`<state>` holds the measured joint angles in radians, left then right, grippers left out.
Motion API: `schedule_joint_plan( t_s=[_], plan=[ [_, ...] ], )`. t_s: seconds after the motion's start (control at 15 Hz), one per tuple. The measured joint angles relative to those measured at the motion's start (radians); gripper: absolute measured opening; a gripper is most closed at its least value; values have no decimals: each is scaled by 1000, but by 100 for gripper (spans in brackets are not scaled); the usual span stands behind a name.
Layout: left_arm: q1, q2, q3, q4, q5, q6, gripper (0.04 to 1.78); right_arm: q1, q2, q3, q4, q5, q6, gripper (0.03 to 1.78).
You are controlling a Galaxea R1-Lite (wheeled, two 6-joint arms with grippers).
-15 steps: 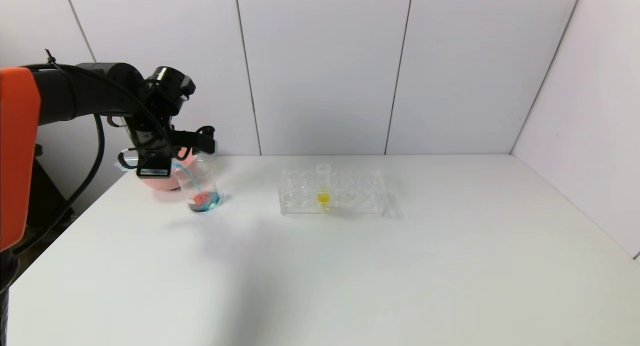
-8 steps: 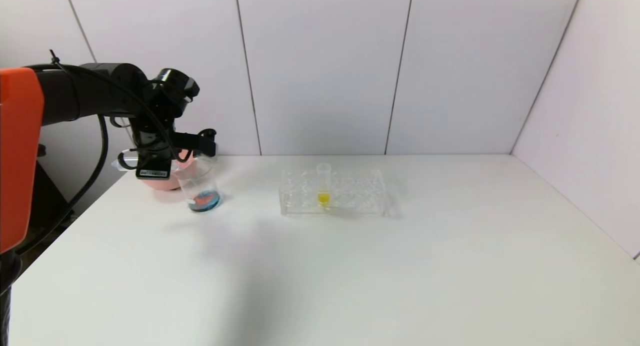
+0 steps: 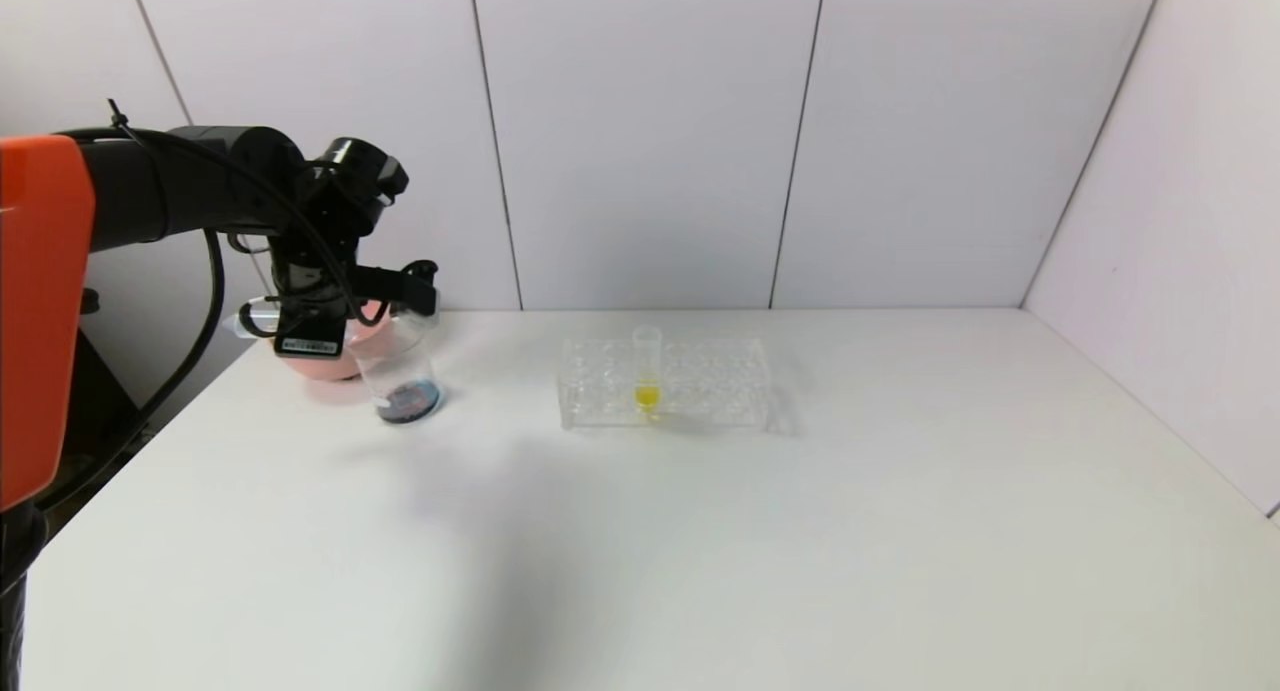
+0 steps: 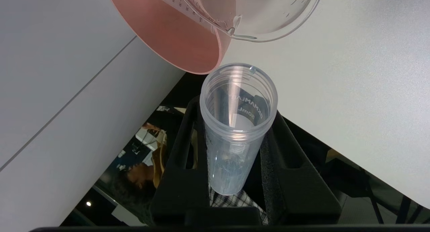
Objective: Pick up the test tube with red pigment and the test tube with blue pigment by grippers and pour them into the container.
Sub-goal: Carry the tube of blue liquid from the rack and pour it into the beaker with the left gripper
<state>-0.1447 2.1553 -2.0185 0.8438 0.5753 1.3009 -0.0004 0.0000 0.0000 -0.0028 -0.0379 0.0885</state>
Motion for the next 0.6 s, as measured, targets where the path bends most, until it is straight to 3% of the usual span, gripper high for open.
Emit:
schedule_joint_plan(
  t_s=[0.4,0.6],
  plan=[
    [1,-3,3,-10,-32,-9,45,0,0,0,0,0,0,177],
    [8,-20,27,-49,-183,-69,45,0,0,0,0,0,0,177]
  ],
)
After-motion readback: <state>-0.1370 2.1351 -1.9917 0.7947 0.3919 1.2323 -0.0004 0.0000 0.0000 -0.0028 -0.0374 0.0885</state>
